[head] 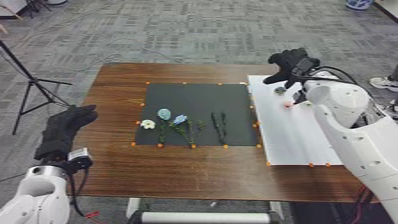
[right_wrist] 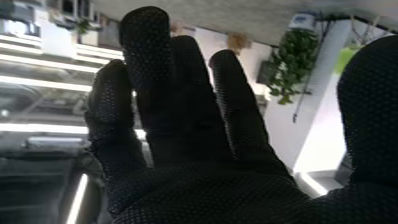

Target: Arrange flowers

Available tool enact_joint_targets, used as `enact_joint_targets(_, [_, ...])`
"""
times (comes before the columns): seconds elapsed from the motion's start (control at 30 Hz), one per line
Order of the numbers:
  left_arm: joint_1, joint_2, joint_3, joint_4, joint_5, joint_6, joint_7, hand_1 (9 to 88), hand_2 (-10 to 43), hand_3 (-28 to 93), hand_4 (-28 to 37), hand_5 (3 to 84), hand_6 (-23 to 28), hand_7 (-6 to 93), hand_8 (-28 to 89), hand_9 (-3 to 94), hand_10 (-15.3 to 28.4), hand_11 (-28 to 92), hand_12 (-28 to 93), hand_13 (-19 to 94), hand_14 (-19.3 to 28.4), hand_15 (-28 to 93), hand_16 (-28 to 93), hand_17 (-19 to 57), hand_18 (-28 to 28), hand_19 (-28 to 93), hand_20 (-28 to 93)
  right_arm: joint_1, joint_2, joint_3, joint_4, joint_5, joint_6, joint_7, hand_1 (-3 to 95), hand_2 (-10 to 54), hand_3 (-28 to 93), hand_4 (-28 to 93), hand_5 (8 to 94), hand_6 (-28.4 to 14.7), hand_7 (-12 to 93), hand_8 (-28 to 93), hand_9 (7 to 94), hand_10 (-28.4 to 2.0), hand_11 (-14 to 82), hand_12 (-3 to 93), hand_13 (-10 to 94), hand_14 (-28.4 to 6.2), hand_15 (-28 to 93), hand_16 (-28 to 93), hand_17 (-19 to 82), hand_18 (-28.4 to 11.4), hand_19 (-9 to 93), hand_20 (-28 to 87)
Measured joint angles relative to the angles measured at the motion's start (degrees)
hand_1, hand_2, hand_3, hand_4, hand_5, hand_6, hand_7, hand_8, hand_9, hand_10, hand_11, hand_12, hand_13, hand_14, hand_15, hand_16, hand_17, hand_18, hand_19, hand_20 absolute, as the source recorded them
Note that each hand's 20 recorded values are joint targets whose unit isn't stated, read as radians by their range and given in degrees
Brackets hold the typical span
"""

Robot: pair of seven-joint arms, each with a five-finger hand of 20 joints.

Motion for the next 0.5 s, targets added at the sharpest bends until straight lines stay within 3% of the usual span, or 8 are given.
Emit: enact_joint_targets(0.5, [1.2, -0.23, -0.64, -0.67, 0.0, 0.0, -0.11, 25.3, 22.5, 66, -28.3, 57.3, 2.3, 17.1, -8, 56.7, 14.8, 22, 11, 42, 17.1, 21, -3, 8.5, 10.2, 5, 17, -7.8, 0.7, 4.1, 1.5, -1.6, -0.3, -0.6, 23.5, -9.5, 71, -28, 52.0, -1.2, 19, -10, 61.1, -13.7, 14.3, 17.9, 63, -13.8, 51, 29, 28, -23.3, 70, 53])
